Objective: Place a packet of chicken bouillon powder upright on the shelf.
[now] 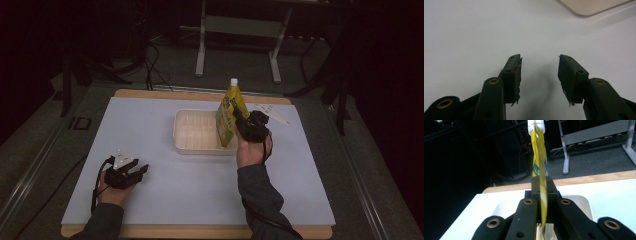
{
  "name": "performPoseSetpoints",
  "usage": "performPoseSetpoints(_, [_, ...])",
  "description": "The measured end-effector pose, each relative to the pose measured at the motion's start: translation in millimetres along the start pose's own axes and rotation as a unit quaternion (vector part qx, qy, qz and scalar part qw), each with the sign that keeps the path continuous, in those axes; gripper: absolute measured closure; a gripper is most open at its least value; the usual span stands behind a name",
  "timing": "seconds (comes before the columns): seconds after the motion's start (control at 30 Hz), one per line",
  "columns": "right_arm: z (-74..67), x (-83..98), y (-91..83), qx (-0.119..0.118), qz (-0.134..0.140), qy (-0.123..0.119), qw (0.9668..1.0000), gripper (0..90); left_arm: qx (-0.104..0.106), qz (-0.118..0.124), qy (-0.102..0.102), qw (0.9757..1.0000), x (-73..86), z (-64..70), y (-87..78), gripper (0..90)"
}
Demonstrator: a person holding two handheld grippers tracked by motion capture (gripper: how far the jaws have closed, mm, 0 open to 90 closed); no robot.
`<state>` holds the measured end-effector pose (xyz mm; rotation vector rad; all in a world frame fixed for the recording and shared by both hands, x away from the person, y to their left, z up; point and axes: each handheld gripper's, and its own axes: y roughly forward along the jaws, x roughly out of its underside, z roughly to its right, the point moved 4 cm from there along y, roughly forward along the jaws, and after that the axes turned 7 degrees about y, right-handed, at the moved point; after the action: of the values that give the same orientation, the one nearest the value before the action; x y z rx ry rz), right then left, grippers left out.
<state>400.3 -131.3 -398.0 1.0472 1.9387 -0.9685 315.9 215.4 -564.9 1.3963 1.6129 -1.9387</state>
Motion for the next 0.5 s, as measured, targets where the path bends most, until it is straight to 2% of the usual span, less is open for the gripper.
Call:
performPoseSetpoints(0.23, [-6.1, -2.3, -2.6, -0.009, 0.007, -0.001, 0.9999, 90.0, 0.000, 0.001, 0.000, 1.0000, -0.2, 0.1, 0.3, 52.8])
performPoseSetpoints(0.5, [-6.2, 1.1, 0.2, -0.004, 0.010, 0.003, 0.9999, 90.0, 0.001, 0.001, -0.001, 1.0000, -0.3, 0.1, 0.4, 52.8])
